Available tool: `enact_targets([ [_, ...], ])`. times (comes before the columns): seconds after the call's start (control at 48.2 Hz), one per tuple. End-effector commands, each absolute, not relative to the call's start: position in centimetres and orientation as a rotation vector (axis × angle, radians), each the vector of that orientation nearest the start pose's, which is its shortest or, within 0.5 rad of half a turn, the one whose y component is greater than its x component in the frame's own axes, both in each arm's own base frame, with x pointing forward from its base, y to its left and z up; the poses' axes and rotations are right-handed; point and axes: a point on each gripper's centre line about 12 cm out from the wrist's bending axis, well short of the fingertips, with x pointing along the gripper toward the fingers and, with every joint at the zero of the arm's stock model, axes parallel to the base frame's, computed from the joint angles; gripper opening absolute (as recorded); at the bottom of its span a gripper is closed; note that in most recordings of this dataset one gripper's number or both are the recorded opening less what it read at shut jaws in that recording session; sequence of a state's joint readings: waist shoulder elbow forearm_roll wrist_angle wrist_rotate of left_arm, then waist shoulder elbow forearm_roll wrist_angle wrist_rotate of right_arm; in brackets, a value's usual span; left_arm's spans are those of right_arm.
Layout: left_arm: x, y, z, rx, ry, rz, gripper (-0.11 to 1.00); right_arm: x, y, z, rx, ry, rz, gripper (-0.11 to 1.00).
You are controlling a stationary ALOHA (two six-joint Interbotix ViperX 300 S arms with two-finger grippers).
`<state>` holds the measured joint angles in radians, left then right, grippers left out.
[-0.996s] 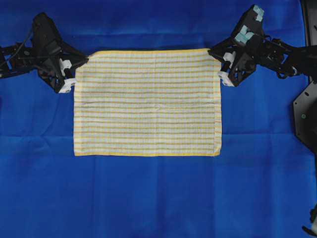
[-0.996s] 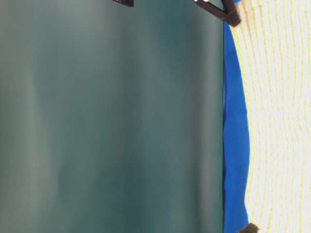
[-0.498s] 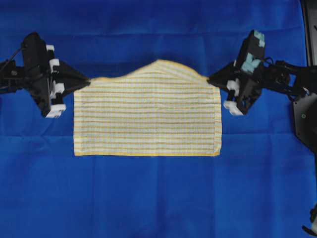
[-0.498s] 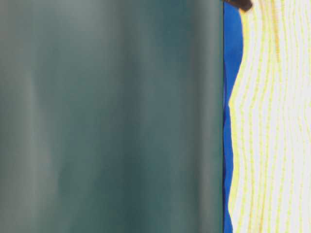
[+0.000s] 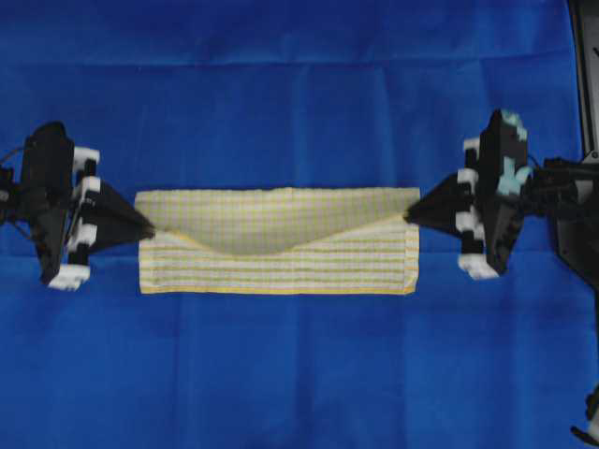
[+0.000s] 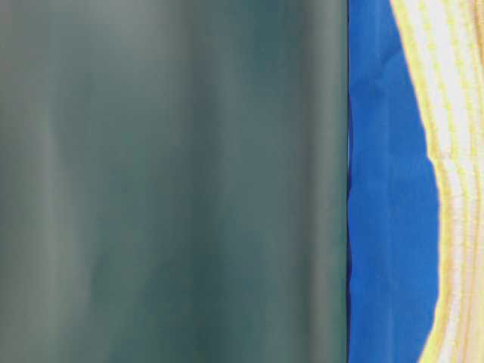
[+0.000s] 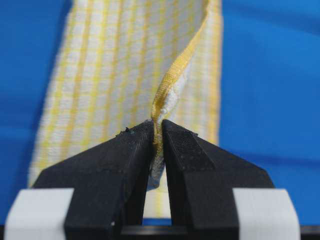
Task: Fold the yellow towel.
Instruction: 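Fold the top edge down toward the bottom edge with both grippers, then open both grippers and release the folded edge, then grasp the left and right ends of the folded strip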
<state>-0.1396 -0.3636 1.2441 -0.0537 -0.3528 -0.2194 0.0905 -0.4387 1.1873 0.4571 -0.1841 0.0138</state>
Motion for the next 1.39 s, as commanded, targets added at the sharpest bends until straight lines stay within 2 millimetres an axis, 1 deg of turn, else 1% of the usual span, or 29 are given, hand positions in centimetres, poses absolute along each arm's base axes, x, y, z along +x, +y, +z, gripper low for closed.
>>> enact_targets([
  [0.0,24.3,-3.8,14.1,-0.214,0.527,-0.074,0.06,24.8,1.8,15.9,0.410,0.561,-0.110,0.04],
  [0.249,24.5,-4.0,13.6,-0.209,0.579,-0.071,0.06,25.3,2.6,15.4,0.414,0.591,-0.092,0.04],
  [0.498,25.3,-4.2,13.5,-0.208,0.594,-0.070,0.06,26.1,3.9,14.7,0.406,0.654,-0.061,0.04],
  [0.685,25.1,-4.1,13.1,-0.205,0.635,-0.064,0.06,26.6,4.8,14.5,0.397,0.680,-0.036,0.04],
  [0.726,25.1,-4.1,13.0,-0.204,0.640,-0.065,0.09,26.7,4.9,14.4,0.397,0.683,-0.033,0.04],
  [0.767,25.2,-4.1,13.1,-0.211,0.640,-0.062,0.15,26.9,5.0,14.4,0.399,0.684,-0.033,0.04],
  [0.809,25.1,-4.2,13.1,-0.216,0.641,-0.062,0.23,27.0,5.0,14.4,0.400,0.685,-0.034,0.07],
  [0.85,25.1,-4.2,13.1,-0.222,0.641,-0.060,0.35,27.1,5.1,14.4,0.400,0.685,-0.034,0.15],
  [0.892,25.2,-4.2,13.1,-0.230,0.638,-0.058,0.46,27.2,5.1,14.5,0.401,0.682,-0.033,0.24],
  [0.954,25.2,-4.1,13.3,-0.237,0.632,-0.055,0.59,27.3,5.1,14.7,0.402,0.677,-0.031,0.43],
  [1.016,25.2,-4.2,13.7,-0.238,0.617,-0.059,0.67,27.4,5.2,14.9,0.401,0.673,-0.026,0.63],
  [1.037,25.2,-4.1,13.8,-0.238,0.612,-0.059,0.69,27.4,5.2,15.0,0.399,0.670,-0.024,0.67],
  [1.058,25.2,-4.2,14.0,-0.234,0.606,-0.063,0.69,27.4,5.2,15.2,0.396,0.666,-0.021,0.74],
  [1.099,25.2,-4.1,14.2,-0.231,0.597,-0.064,0.67,27.4,5.2,15.5,0.389,0.655,-0.015,0.81],
  [1.141,25.2,-4.1,14.6,-0.229,0.583,-0.067,0.66,27.3,4.9,15.7,0.389,0.645,-0.018,0.83],
  [1.224,25.3,-3.5,14.9,-0.233,0.566,-0.047,0.65,27.2,4.2,16.0,0.390,0.627,-0.035,0.78],
  [1.286,25.4,-2.7,14.9,-0.241,0.566,-0.018,0.65,27.0,3.3,16.1,0.399,0.617,-0.062,0.75],
  [1.369,25.7,-1.8,14.7,-0.248,0.570,0.019,0.65,26.9,1.7,16.0,0.412,0.616,-0.115,0.75],
])
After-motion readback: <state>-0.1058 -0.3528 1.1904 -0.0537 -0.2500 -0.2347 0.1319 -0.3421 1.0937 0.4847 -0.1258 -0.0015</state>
